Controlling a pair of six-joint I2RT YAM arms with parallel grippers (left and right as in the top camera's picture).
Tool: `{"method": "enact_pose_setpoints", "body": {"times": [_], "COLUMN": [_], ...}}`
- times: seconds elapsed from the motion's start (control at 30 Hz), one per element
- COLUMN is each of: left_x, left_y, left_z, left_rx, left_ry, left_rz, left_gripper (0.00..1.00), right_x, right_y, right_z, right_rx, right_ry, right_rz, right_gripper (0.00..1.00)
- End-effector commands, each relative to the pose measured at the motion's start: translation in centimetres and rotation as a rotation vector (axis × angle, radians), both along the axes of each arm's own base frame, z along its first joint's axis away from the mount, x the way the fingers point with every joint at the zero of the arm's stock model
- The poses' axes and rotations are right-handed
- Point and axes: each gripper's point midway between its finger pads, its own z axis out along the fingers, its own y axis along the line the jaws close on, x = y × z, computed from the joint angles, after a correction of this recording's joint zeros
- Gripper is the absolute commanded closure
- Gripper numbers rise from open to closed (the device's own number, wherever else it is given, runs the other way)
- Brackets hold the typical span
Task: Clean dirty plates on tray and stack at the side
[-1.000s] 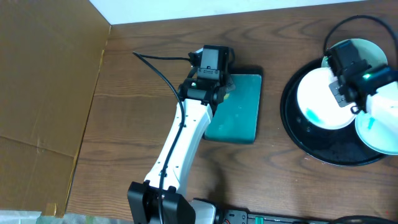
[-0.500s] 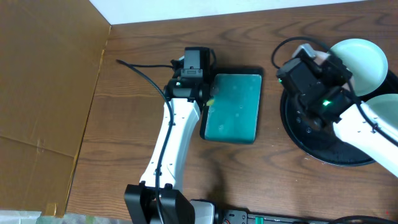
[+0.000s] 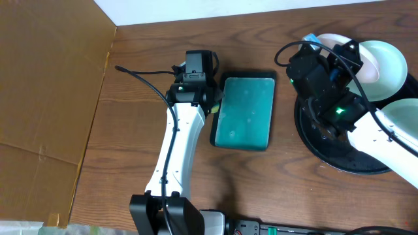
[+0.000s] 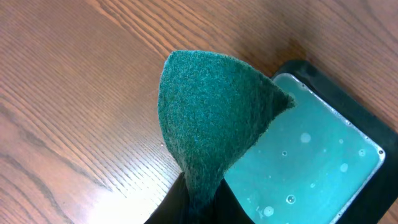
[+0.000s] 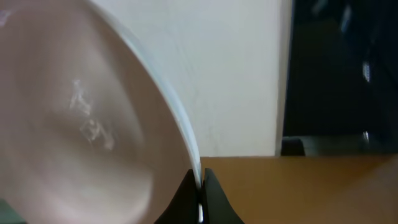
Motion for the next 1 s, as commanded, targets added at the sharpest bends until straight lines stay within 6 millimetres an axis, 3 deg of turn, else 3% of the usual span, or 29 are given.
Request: {"method": "enact_pose_setpoints", "body": {"times": [0.0, 0.07, 0.13, 0.27, 0.33, 0.4, 0.53, 0.6, 0.7, 0.77, 0.9, 0.97], "left_x": [0.0, 0.0, -0.1, 0.0, 0.0, 0.0, -0.1, -0.1, -0.1, 0.0, 0.1, 0.1], "left_y": [0.4, 0.4, 0.4, 0.4, 0.4, 0.4, 0.4, 0.4, 0.4, 0.4, 0.4, 0.4], "left_z": [0.4, 0.4, 0.4, 0.4, 0.4, 0.4, 0.4, 0.4, 0.4, 0.4, 0.5, 0.4], "left_rx": [0.015, 0.015, 0.015, 0.014, 0.014, 0.014, 0.014, 0.014, 0.013, 0.012, 0.012, 0.013], "left_ry": [-0.009, -0.008, -0.007, -0.009, -0.009, -0.009, -0.008, -0.005, -0.009, -0.013, -0.014, -0.014], "left_rz": [0.006, 0.006, 0.006, 0.006, 0.006, 0.006, 0.006, 0.006, 0.01, 0.01, 0.01, 0.009], "left_gripper": [0.93, 0.93, 0.93, 0.93, 0.93, 0.93, 0.93, 0.93, 0.93, 0.93, 0.93, 0.93], "right_x": [-1.0, -1.9, -1.9, -0.5, -0.1, 0.2, -1.5, -1.3, 0.0, 0.3, -0.9, -1.6], "right_y": [1.9, 2.9, 2.6, -0.1, 0.0, 1.1, 4.2, 3.7, 1.6, 1.7, 4.5, 4.8], "right_z": [-2.0, -4.9, -4.9, 1.6, 3.1, 2.0, -5.1, -5.1, -2.1, -1.6, -5.3, -6.5], "right_rx": [0.031, 0.022, 0.014, 0.043, 0.091, 0.097, 0.053, 0.153, 0.279, 0.322, 0.284, 0.238], "right_ry": [0.13, 0.276, 0.269, -0.066, -0.139, -0.082, 0.289, 0.256, 0.042, 0.008, 0.257, 0.337], "right_rz": [0.137, 0.231, 0.209, -0.031, -0.048, 0.03, 0.298, 0.244, 0.069, 0.063, 0.268, 0.315], "right_gripper": [0.99, 0.99, 0.99, 0.99, 0.99, 0.99, 0.99, 0.99, 0.98, 0.99, 0.99, 0.99]}}
